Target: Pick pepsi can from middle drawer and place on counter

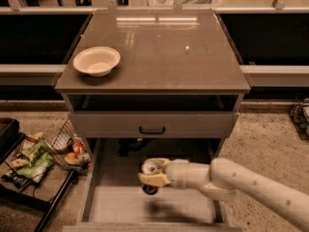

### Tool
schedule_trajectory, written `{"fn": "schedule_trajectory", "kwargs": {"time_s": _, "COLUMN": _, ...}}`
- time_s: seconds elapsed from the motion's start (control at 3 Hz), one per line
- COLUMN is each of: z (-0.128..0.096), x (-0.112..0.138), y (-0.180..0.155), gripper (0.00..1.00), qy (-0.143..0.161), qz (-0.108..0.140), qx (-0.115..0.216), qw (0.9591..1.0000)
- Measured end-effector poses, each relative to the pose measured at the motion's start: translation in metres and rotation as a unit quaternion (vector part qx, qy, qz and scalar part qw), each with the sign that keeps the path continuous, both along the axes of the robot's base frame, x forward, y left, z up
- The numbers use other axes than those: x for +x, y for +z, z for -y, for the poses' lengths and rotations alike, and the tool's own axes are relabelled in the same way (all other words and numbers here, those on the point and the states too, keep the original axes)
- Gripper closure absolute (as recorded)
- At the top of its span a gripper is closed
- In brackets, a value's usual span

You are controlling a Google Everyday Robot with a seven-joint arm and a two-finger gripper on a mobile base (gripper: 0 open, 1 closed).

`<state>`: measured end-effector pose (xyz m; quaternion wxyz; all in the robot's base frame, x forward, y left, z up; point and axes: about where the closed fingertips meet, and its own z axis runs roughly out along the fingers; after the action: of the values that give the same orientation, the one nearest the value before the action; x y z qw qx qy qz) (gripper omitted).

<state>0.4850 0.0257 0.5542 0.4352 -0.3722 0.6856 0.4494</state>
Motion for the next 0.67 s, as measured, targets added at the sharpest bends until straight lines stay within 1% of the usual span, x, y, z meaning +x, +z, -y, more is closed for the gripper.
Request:
{"fn": "schedule_trajectory", "kwargs": {"time_s": 0.33, "z": 0.061, "x": 0.028, "y": 0.085, "gripper": 1.0, "qy": -0.023, "qz": -0.018, "qx": -0.001, "qw": 0.9996}}
{"fn": "schedule_trajectory", "kwargs": {"time_s": 0.67, "z": 0.11, "x": 0.059, "y": 0.204, "gripper": 1.0, "qy": -0.033, "qz": -0.007, "qx": -0.004, "qw": 0.9994}}
